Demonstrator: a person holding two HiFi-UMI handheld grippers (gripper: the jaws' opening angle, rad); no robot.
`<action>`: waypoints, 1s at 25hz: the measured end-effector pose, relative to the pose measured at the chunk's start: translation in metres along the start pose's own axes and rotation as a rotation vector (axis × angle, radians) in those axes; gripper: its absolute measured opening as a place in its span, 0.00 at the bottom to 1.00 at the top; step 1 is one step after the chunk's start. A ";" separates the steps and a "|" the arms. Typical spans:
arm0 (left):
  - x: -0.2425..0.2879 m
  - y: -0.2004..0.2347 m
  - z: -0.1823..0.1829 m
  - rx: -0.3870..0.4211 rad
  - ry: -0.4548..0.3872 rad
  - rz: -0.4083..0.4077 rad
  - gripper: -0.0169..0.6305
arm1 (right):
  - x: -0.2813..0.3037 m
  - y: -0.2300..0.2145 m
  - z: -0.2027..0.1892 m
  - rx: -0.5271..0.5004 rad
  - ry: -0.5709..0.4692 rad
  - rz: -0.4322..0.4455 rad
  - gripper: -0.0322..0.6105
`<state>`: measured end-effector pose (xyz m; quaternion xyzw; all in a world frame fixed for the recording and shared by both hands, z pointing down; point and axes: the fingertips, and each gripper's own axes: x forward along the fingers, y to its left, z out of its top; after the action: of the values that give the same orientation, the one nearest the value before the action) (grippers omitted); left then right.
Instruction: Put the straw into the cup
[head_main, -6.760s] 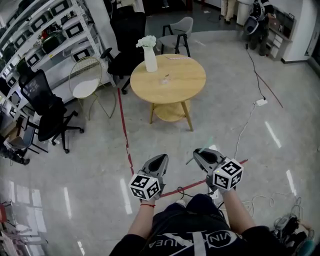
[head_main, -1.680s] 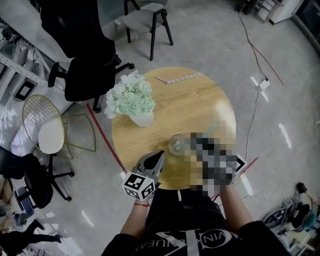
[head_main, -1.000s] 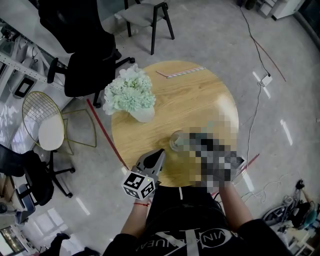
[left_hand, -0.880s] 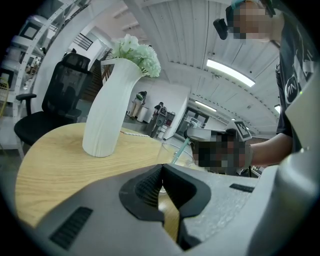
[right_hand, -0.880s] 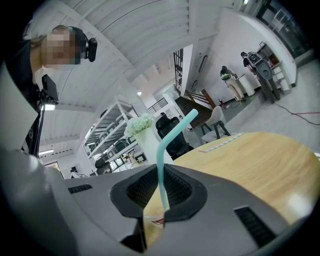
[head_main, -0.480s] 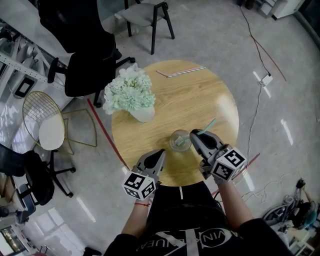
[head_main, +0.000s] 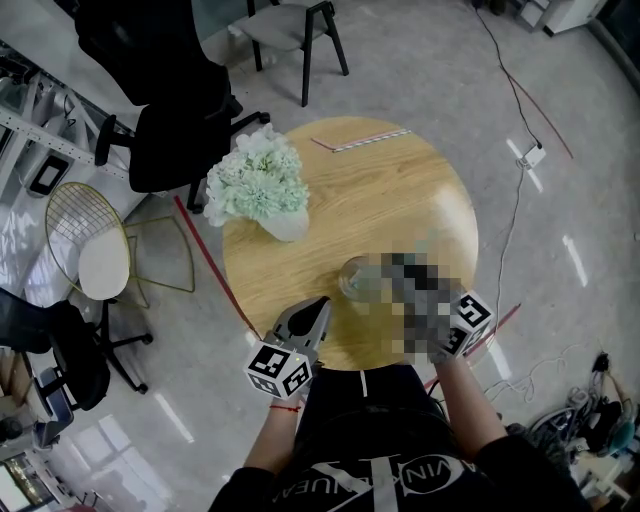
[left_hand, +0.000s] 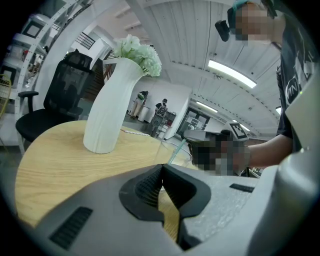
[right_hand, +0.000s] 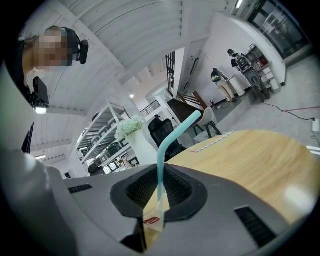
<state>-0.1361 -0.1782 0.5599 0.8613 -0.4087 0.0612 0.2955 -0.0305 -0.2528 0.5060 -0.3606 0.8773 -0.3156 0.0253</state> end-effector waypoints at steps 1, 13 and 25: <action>0.000 0.000 0.000 0.000 0.000 0.001 0.04 | 0.000 0.000 0.000 0.001 0.000 -0.001 0.10; -0.005 -0.001 0.000 -0.007 -0.005 0.006 0.04 | -0.002 0.002 -0.005 0.006 0.018 0.001 0.10; -0.005 -0.005 -0.003 -0.005 -0.002 -0.006 0.04 | -0.009 0.000 -0.015 0.021 0.034 -0.013 0.14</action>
<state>-0.1354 -0.1706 0.5584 0.8619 -0.4067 0.0584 0.2973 -0.0277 -0.2388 0.5163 -0.3608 0.8718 -0.3313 0.0121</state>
